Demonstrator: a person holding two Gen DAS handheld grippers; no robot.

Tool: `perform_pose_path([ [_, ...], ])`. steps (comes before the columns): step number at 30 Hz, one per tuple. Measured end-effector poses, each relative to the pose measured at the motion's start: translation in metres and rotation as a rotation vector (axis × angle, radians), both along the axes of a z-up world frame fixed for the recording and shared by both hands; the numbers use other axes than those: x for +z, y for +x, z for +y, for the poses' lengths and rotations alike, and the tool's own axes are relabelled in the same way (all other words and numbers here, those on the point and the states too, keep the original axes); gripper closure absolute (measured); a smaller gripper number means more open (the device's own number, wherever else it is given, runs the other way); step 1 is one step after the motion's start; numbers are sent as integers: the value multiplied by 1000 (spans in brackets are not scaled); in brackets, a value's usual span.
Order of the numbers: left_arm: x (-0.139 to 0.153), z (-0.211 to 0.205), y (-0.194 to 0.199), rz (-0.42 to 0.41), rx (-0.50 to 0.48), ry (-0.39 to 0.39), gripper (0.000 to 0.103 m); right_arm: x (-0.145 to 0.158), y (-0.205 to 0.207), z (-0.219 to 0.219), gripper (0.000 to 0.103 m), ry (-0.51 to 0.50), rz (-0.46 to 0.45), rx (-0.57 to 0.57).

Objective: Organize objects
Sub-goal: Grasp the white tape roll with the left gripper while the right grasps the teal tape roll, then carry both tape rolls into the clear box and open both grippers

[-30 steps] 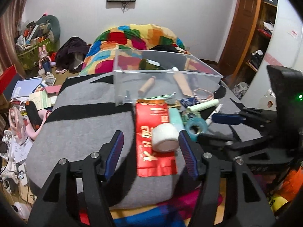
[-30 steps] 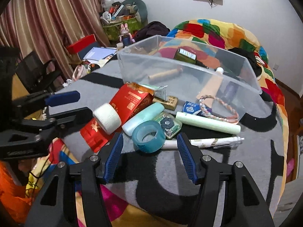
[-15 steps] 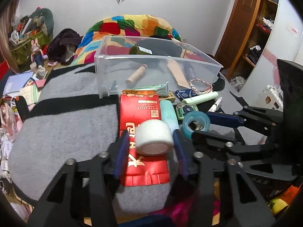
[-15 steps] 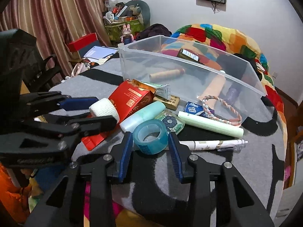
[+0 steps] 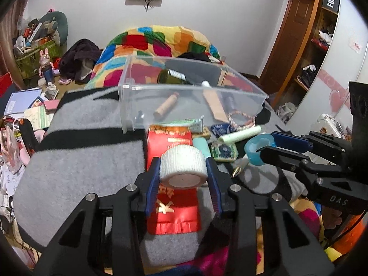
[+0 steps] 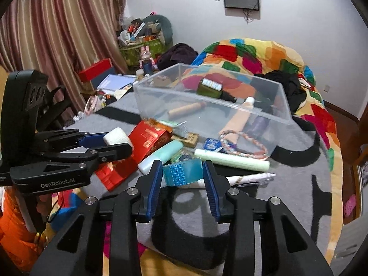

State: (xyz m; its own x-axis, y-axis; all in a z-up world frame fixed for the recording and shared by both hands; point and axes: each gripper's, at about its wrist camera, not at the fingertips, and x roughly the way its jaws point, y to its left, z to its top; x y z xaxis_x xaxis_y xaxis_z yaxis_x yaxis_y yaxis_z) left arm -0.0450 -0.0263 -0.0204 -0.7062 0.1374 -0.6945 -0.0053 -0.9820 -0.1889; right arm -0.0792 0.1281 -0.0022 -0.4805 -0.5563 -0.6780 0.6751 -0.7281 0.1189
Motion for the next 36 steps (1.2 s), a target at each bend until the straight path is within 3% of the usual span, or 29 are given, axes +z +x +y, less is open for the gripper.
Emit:
perform_pose_path([
  [22,55,-14,-41,131,56,-42,64,53,-48,16,70,-84,114,-153],
  [30,50,-24,-73,107,88,-69,64,44,-80,4,70,-60,88,-189],
  [36,30,-33,-98,45,115,-61,64,29,-98,-1,70,-47,47,-201],
])
